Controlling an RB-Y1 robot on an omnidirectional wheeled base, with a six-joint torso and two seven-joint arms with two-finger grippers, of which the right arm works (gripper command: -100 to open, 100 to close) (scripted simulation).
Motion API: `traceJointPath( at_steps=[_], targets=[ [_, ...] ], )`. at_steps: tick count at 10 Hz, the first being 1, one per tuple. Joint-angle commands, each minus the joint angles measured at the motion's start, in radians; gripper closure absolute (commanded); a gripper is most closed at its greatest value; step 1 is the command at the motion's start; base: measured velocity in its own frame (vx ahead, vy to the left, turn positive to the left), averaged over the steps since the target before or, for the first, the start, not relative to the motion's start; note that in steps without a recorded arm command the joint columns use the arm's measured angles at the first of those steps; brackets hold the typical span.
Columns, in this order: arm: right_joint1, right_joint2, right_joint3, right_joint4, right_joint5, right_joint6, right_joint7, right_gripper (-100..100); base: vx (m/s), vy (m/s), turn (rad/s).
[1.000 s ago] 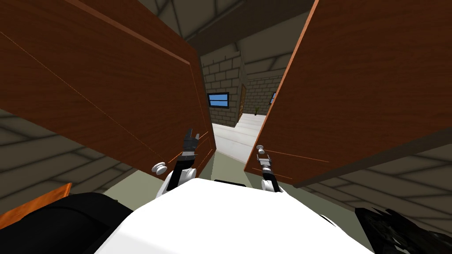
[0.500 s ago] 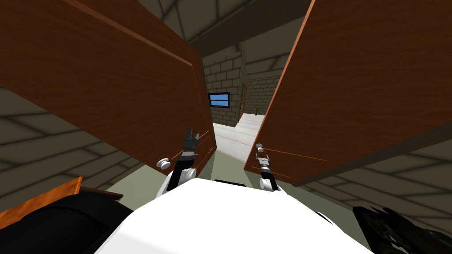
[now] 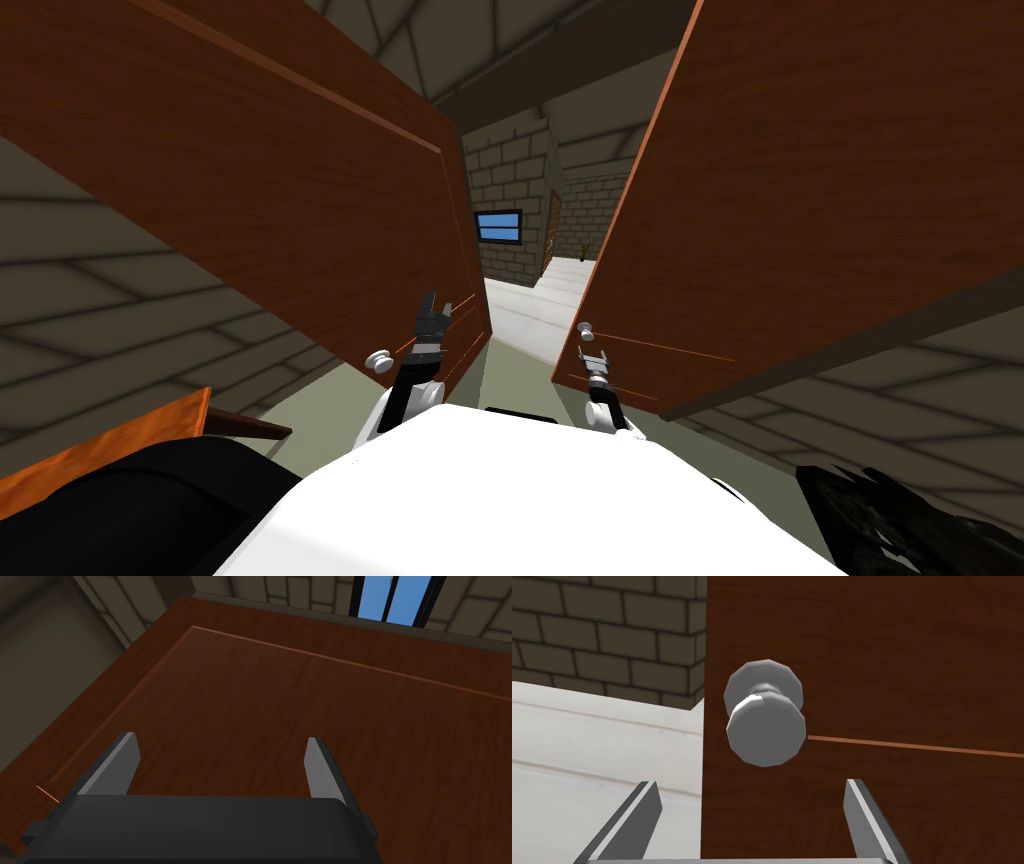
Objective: Pull the door open
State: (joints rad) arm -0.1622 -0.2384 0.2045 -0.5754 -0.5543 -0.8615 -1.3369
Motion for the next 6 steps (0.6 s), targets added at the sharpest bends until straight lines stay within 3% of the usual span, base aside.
traceJointPath(
  at_steps=[1, 4, 5, 6],
  targets=[
    [-0.008, 0.006, 0.006, 0.006, -0.012, 0.002, -0.05, -100, -0.072, -0.033, 0.027],
    [-0.012, 0.012, 0.012, 0.003, -0.028, 0.009, -0.11, -100, -0.056, -0.02, 0.018],
    [-0.008, 0.01, 0.01, -0.003, -0.025, 0.01, -0.094, -100, -0.025, -0.009, 0.004],
    [0.006, -0.016, 0.002, 0.004, -0.032, 0.0, -0.124, -100, 0.116, 0.019, 0.169]
  ],
)
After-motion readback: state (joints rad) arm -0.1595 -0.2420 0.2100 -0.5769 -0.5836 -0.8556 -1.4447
